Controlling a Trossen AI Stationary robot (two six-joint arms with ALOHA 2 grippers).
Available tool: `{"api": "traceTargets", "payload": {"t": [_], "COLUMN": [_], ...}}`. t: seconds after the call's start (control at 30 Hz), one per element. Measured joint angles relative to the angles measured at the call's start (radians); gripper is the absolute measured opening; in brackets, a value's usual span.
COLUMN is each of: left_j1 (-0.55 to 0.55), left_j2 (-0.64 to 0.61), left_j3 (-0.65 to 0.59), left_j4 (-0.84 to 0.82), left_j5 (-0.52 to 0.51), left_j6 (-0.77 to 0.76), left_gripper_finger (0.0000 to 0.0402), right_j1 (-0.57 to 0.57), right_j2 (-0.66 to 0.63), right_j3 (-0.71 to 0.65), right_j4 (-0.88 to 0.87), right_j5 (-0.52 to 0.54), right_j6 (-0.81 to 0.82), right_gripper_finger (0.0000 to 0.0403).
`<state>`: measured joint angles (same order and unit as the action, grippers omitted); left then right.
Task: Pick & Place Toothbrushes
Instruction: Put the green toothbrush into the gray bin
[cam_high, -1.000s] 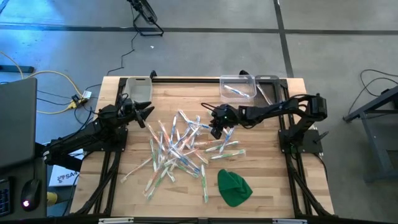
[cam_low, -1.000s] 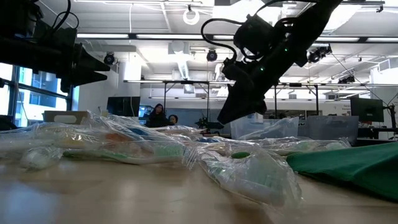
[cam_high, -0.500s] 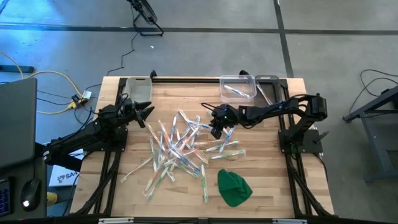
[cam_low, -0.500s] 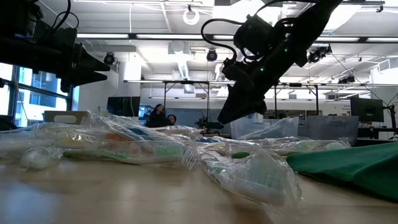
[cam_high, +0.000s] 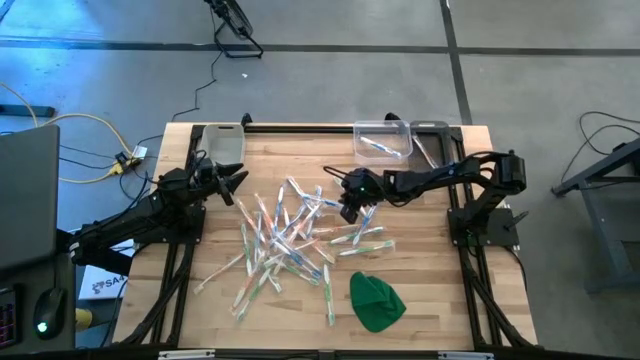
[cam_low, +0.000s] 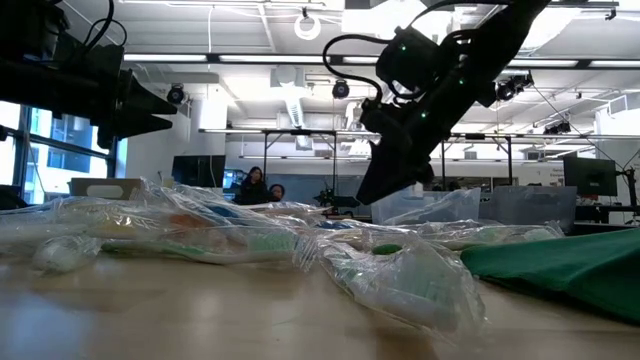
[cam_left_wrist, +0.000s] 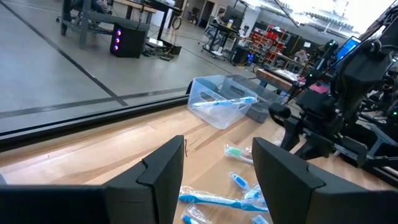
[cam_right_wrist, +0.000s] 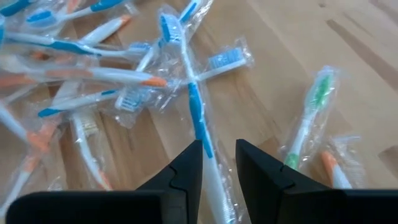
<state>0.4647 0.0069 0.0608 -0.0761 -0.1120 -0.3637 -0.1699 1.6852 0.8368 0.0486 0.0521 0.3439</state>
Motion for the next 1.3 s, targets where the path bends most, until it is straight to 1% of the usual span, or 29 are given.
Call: {"api": "traceTargets", "payload": {"t": [0.13, 0.27, 0.4, 0.47, 0.6, 0.73, 0.97, 1.3], "left_j1": [0.0, 0.0, 0.0, 0.0, 0.0, 0.0, 0.0, 0.0], "left_j2": [0.0, 0.0, 0.0, 0.0, 0.0, 0.0, 0.0, 0.0], "left_j3": [0.0, 0.0, 0.0, 0.0, 0.0, 0.0, 0.0, 0.0], "left_j4": [0.0, 0.0, 0.0, 0.0, 0.0, 0.0, 0.0, 0.0], "left_j5": [0.0, 0.0, 0.0, 0.0, 0.0, 0.0, 0.0, 0.0], "left_j6": [0.0, 0.0, 0.0, 0.0, 0.0, 0.0, 0.0, 0.0], "left_gripper_finger": [0.0187, 0.0187, 0.0187, 0.0187, 0.0187, 0.0187, 0.0187, 0.0187], "right_j1": [0.0, 0.0, 0.0, 0.0, 0.0, 0.0, 0.0, 0.0], "right_j2": [0.0, 0.0, 0.0, 0.0, 0.004, 0.043, 0.092, 0.101], "right_j3": [0.0, 0.0, 0.0, 0.0, 0.0, 0.001, 0.002, 0.002], "right_j4": [0.0, 0.0, 0.0, 0.0, -0.024, -0.067, -0.055, -0.051], "right_j5": [0.029, 0.031, 0.11, 0.133, 0.132, 0.129, 0.135, 0.207], "right_j6": [0.0, 0.0, 0.0, 0.0, 0.02, 0.05, 0.061, 0.079], "right_gripper_finger": [0.0089, 0.0089, 0.0089, 0.0089, 0.0089, 0.0089, 0.0089, 0.0089]}}
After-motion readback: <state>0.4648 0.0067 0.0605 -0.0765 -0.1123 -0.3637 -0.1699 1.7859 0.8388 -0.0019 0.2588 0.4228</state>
